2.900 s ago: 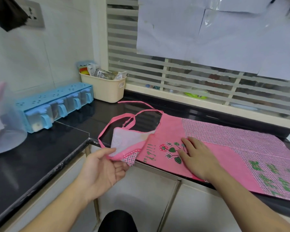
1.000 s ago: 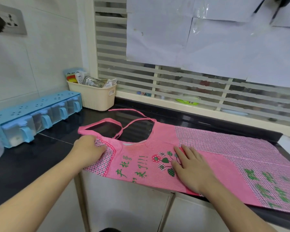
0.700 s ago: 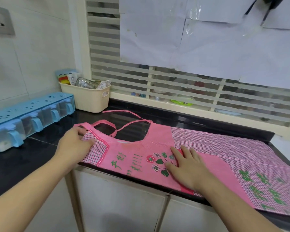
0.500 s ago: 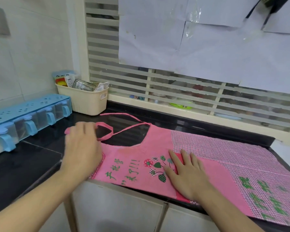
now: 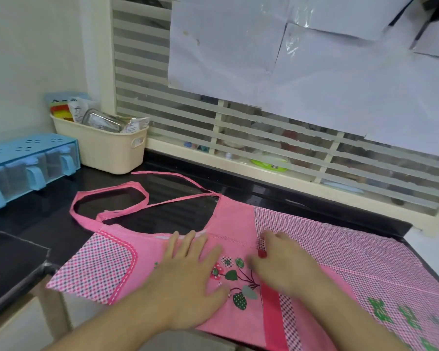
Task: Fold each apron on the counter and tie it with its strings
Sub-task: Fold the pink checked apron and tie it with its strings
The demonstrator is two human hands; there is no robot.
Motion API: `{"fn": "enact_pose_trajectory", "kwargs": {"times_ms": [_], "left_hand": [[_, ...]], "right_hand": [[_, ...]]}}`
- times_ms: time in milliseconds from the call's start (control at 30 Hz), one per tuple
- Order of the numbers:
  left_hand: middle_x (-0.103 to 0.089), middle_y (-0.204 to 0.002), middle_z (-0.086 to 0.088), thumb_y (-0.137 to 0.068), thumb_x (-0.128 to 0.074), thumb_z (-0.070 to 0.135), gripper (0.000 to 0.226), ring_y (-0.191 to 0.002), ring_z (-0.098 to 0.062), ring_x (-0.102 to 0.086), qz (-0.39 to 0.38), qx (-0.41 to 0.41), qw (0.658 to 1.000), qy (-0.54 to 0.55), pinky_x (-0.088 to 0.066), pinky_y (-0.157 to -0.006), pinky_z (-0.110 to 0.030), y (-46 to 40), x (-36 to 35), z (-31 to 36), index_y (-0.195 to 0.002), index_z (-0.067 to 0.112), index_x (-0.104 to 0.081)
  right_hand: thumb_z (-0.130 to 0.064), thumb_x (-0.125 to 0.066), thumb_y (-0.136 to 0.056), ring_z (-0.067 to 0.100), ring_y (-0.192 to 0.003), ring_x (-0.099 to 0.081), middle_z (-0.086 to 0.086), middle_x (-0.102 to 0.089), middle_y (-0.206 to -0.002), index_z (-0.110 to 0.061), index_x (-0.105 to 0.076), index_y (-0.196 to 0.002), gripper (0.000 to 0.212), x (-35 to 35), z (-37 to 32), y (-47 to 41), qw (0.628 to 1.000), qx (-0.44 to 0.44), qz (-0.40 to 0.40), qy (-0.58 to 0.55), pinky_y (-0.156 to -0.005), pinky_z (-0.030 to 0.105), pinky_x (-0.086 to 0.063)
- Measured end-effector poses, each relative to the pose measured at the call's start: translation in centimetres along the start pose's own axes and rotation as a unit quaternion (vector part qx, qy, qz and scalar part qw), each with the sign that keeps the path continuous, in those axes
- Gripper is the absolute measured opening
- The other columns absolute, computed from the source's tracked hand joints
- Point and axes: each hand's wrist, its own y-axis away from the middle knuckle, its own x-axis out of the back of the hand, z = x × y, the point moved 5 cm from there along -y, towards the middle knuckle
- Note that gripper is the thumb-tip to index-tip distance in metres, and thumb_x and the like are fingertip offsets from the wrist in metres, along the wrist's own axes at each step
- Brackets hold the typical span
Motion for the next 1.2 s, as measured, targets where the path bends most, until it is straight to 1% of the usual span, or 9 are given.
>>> {"fn": "enact_pose_trajectory", "kwargs": {"times_ms": [100, 300, 633, 767, 833, 900, 1000, 1100, 1200], "left_hand": [[-0.007, -0.171, 0.002, -0.102, -0.024, 0.064, 0.067, -0.160, -0.019, 0.008, 0.060, -0.017, 0.998, 0.018, 0.014, -0.128, -0.043, -1.3, 0.3, 0.6, -0.161, 0.033, -0.021], [0.020, -0.172, 0.012, -0.099, -0.018, 0.077, 0.079, -0.157, -0.007, 0.024, 0.021, -0.017, 0.999, 0.029, 0.011, -0.130, -0.040, -3.5, -0.7, -1.0, -0.165, 0.041, 0.005], [0.027, -0.168, 0.012, -0.090, -0.006, 0.089, 0.085, -0.155, -0.009, 0.028, -0.009, -0.034, 0.999, -0.009, 0.013, -0.129, -0.038, -3.5, -0.5, -1.2, -0.162, 0.047, 0.012], [-0.023, -0.171, 0.004, -0.098, -0.012, 0.078, 0.079, -0.158, -0.022, -0.022, 0.096, -0.113, 0.989, -0.005, -0.003, -0.128, -0.032, -1.9, 1.7, 2.1, -0.160, 0.036, -0.035], [-0.020, -0.171, 0.012, -0.099, -0.020, 0.076, 0.071, -0.157, -0.018, -0.023, 0.057, -0.145, 0.988, 0.008, -0.007, -0.125, -0.027, -0.2, 1.4, 5.3, -0.159, 0.042, -0.035], [-0.008, -0.174, 0.015, -0.094, -0.024, 0.087, 0.078, -0.162, -0.021, -0.013, 0.031, -0.161, 0.985, -0.045, -0.007, -0.125, -0.038, 1.6, -0.2, 7.2, -0.162, 0.049, -0.024], [-0.040, -0.165, 0.005, -0.091, -0.027, 0.090, 0.088, -0.149, -0.029, -0.043, -0.015, -0.127, 0.984, -0.121, -0.022, -0.113, -0.044, 2.9, -1.8, 6.2, -0.161, 0.036, -0.037], [-0.010, -0.174, 0.016, -0.098, -0.007, 0.075, 0.070, -0.161, -0.022, -0.008, -0.032, -0.153, 0.978, -0.139, 0.001, -0.123, -0.036, 4.2, -1.0, 5.4, -0.164, 0.050, -0.006], [0.022, -0.163, 0.034, -0.108, -0.019, 0.054, 0.054, -0.155, -0.003, 0.024, -0.068, -0.194, 0.978, -0.038, 0.017, -0.121, -0.019, 5.4, 1.2, 6.4, -0.156, 0.062, 0.004]], "right_hand": [[-0.043, -0.050, -0.099, 0.029, -0.126, -0.055, 0.007, -0.055, -0.137, -0.017, -0.051, -0.141, 0.050, -0.6, -1.5, -3.9, 0.997, 0.015, 0.058, -0.049, -0.109, 0.043, -0.048], [-0.042, -0.036, -0.109, 0.019, -0.157, -0.020, 0.002, -0.025, -0.171, -0.017, -0.026, -0.165, 0.062, -3.7, -2.0, -5.6, 0.988, 0.076, 0.116, -0.073, -0.130, 0.033, -0.013], [-0.079, -0.001, -0.095, -0.004, -0.155, 0.012, -0.029, 0.008, -0.169, -0.061, 0.002, -0.157, 0.065, -2.5, 14.0, 6.4, 0.999, 0.015, 0.031, 0.029, -0.131, 0.035, 0.001], [-0.075, -0.008, -0.098, 0.012, -0.159, -0.003, -0.009, -0.004, -0.173, -0.044, -0.002, -0.165, 0.074, -1.4, 18.3, 10.5, 0.995, -0.064, 0.074, 0.005, -0.131, 0.040, -0.010], [-0.080, -0.003, -0.096, 0.016, -0.158, -0.009, -0.006, -0.010, -0.171, -0.040, -0.005, -0.165, 0.080, -1.4, 18.2, 12.4, 0.993, -0.068, 0.099, 0.018, -0.130, 0.042, -0.014], [-0.087, 0.009, -0.086, 0.015, -0.160, 0.005, -0.011, 0.001, -0.173, -0.046, 0.001, -0.164, 0.088, -2.3, 17.9, 14.2, 0.994, -0.060, 0.075, 0.047, -0.131, 0.043, -0.004], [-0.093, -0.005, -0.084, 0.006, -0.154, 0.031, -0.023, 0.031, -0.165, -0.057, 0.019, -0.156, 0.083, -2.9, 18.7, 17.0, 0.997, -0.009, 0.020, 0.067, -0.130, 0.040, 0.009], [-0.052, -0.057, -0.099, -0.005, -0.155, 0.017, -0.034, 0.017, -0.166, -0.061, 0.006, -0.157, 0.087, -2.3, 20.7, 19.5, 0.997, 0.059, 0.003, 0.046, -0.131, 0.032, -0.005], [0.006, -0.053, -0.082, -0.015, -0.149, -0.021, -0.043, -0.027, -0.158, -0.061, -0.039, -0.150, 0.096, -0.9, 23.0, 20.9, 0.997, 0.049, 0.051, -0.003, -0.123, 0.021, -0.027]]}}
